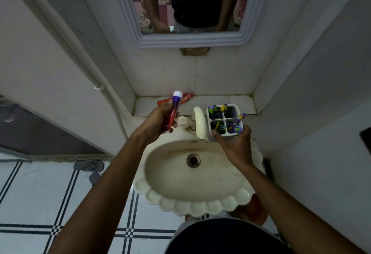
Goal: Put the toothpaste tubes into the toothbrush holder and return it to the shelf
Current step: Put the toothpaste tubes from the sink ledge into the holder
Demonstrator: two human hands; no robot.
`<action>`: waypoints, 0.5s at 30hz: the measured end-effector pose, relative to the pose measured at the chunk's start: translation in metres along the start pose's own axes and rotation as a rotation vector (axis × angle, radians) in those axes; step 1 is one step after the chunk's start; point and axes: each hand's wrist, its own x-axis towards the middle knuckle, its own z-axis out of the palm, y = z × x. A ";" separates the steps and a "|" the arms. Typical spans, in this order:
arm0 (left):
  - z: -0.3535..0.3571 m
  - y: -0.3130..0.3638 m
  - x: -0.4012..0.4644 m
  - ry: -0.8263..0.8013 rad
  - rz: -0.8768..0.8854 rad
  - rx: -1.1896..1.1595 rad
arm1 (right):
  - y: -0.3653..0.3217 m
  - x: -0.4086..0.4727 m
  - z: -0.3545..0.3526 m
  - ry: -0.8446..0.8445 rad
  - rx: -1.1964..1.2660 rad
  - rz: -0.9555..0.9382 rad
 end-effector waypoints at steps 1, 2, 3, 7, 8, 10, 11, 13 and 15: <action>0.001 0.009 -0.008 -0.094 0.037 -0.091 | 0.000 0.002 -0.001 -0.003 -0.001 0.007; 0.002 0.019 -0.016 -0.178 0.076 -0.163 | 0.002 0.005 -0.002 -0.010 0.002 0.015; 0.003 0.029 -0.024 -0.252 0.109 -0.201 | 0.002 0.008 -0.004 -0.022 0.007 0.021; 0.031 0.066 -0.030 -0.285 0.232 0.296 | -0.004 0.012 -0.016 -0.069 0.022 0.035; 0.045 0.072 -0.026 -0.214 0.283 0.505 | -0.004 0.012 -0.019 -0.077 0.024 0.030; 0.079 0.080 -0.018 -0.090 0.421 0.840 | -0.003 0.013 -0.024 -0.095 0.010 0.030; 0.093 0.082 -0.011 -0.051 0.495 0.972 | -0.004 0.013 -0.025 -0.107 0.006 0.036; 0.116 0.082 0.007 0.002 0.601 1.226 | 0.002 0.015 -0.021 -0.131 -0.004 0.046; 0.136 0.077 0.025 0.020 0.644 1.402 | 0.017 0.021 -0.019 -0.143 -0.005 0.041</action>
